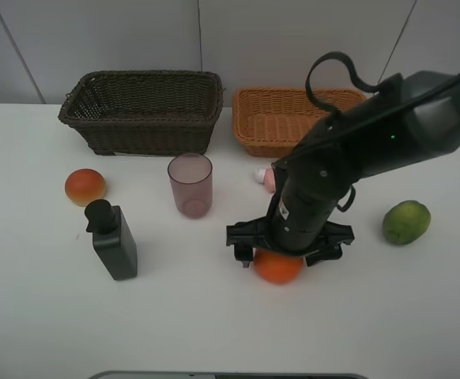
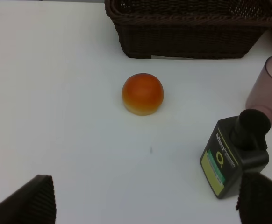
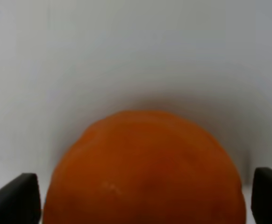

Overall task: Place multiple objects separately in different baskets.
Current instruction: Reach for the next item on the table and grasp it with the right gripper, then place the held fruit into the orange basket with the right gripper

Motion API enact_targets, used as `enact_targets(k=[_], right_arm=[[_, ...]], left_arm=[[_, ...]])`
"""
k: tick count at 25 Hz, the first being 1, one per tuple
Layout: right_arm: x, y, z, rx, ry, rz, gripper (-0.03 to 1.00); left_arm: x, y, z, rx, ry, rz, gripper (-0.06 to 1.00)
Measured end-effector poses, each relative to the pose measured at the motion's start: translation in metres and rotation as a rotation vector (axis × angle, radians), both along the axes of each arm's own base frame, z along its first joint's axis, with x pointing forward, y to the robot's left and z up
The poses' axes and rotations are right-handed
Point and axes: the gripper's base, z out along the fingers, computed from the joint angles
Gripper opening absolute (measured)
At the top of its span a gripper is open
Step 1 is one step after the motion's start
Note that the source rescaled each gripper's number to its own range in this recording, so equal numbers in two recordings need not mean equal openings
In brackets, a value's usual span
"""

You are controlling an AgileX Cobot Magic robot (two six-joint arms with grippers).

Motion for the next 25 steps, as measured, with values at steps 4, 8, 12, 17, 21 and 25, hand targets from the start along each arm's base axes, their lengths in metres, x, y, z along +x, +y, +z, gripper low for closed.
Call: enact_targets(k=[4, 8, 12, 17, 21, 25], right_arm=[[0.0005, 0.0010, -0.0015, 0.008, -0.002, -0.002, 0.91], [0.0005, 0.0012, -0.0016, 0.011, -0.002, -0.003, 0.46], [0.0004, 0.0012, -0.0016, 0.010, -0.001, -0.004, 0.46], [0.0004, 0.0012, -0.0016, 0.010, -0.001, -0.004, 0.46], [0.0004, 0.0012, -0.0016, 0.010, -0.001, -0.004, 0.46], [0.0004, 0.0012, -0.0016, 0.010, -0.001, -0.004, 0.46]], left_arm=[[0.0000, 0.0000, 0.0000, 0.000, 0.000, 0.000, 1.00], [0.0000, 0.0000, 0.0000, 0.000, 0.000, 0.000, 1.00], [0.0000, 0.0000, 0.0000, 0.000, 0.000, 0.000, 1.00], [0.0000, 0.0001, 0.0000, 0.002, 0.000, 0.000, 1.00], [0.0000, 0.0001, 0.0000, 0.002, 0.000, 0.000, 1.00], [0.0000, 0.0001, 0.0000, 0.002, 0.000, 0.000, 1.00]])
